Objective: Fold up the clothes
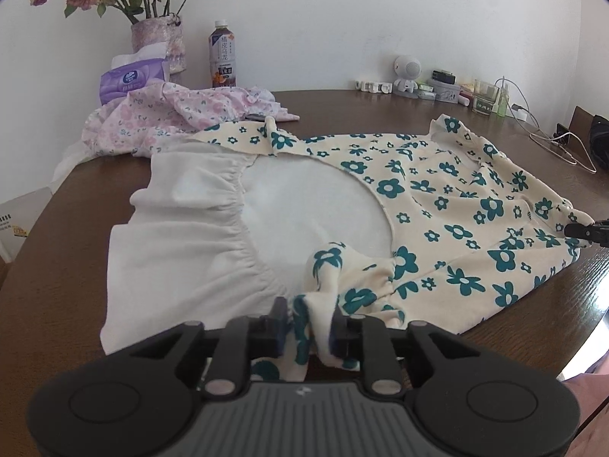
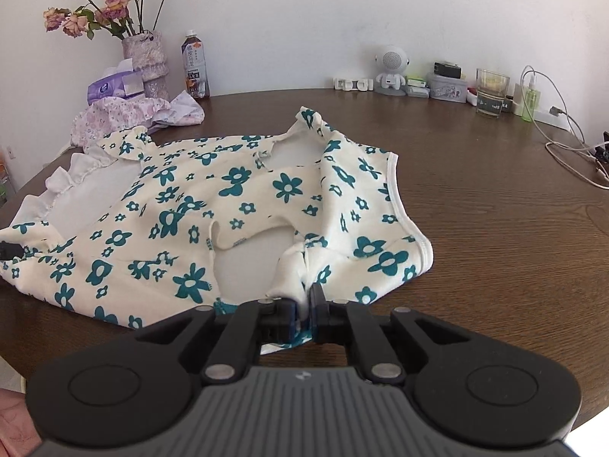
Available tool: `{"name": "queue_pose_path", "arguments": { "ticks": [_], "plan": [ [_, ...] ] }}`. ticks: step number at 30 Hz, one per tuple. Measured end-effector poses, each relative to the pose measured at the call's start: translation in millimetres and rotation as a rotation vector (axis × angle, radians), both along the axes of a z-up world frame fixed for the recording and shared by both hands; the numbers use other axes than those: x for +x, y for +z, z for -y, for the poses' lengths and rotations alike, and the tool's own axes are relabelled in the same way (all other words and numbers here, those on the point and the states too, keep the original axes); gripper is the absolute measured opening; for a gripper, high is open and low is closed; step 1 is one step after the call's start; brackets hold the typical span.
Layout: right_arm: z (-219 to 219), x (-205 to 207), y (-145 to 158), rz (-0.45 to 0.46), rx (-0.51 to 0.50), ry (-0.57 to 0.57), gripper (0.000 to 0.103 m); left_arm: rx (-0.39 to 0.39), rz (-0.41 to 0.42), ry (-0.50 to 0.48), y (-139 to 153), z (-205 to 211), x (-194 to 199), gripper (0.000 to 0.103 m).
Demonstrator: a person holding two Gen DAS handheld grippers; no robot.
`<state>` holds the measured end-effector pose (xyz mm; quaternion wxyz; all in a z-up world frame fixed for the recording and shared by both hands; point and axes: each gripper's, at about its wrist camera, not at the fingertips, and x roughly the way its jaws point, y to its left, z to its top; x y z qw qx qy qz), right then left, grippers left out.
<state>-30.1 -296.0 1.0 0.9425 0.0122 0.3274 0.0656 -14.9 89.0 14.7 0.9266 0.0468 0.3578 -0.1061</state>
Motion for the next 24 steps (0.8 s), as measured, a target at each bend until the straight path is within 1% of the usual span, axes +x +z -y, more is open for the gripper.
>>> {"name": "queue_pose_path", "arguments": {
  "ticks": [1,2,3,4,5,6,7,10,12,14,15,16,17,18,20,24],
  "plan": [
    [1,-3,3,0.006,0.002,0.01,0.023,0.009,-0.003,0.003,0,0,-1,0.047],
    [2,-6,8,0.016,0.007,0.02,0.038,0.01,0.008,0.009,4,-2,-4,0.058],
    [6,-8,19,0.044,0.021,0.026,0.041,-0.011,0.03,0.011,11,-7,-8,0.059],
    [10,-11,29,0.073,0.035,0.033,0.041,-0.061,0.054,0.006,21,-15,-11,0.06],
    [14,-13,40,0.101,0.046,0.038,0.041,-0.109,0.078,0.011,32,-23,-12,0.065],
    [17,-10,50,0.129,0.041,0.04,0.041,-0.155,0.102,0.016,43,-30,-12,0.067],
    [17,-5,58,0.15,0.021,0.05,0.041,-0.166,0.136,0.023,53,-33,-11,0.069],
    [11,22,74,0.181,-0.037,0.098,0.041,-0.118,0.198,0.029,71,-26,5,0.069],
    [6,51,76,0.155,-0.039,0.136,0.041,-0.091,0.222,0.027,79,-18,19,0.068],
    [1,84,76,0.115,-0.032,0.165,0.041,-0.108,0.199,0.0,80,-9,41,0.067],
    [-1,101,75,0.092,-0.028,0.178,0.037,-0.126,0.174,-0.02,79,-4,52,0.066],
    [-3,118,72,0.059,-0.02,0.184,0.035,-0.141,0.148,-0.039,78,0,63,0.064],
    [-5,135,68,0.026,-0.012,0.19,0.033,-0.156,0.121,-0.057,76,4,75,0.057],
    [-7,152,65,-0.005,-0.007,0.197,0.033,-0.158,0.091,-0.068,74,8,87,0.054],
    [-12,177,56,-0.052,-0.012,0.211,0.033,-0.14,0.055,-0.092,72,17,106,0.045],
    [-22,228,39,-0.148,-0.021,0.238,0.033,-0.072,-0.002,-0.133,71,34,138,0.044]
  ]
}}
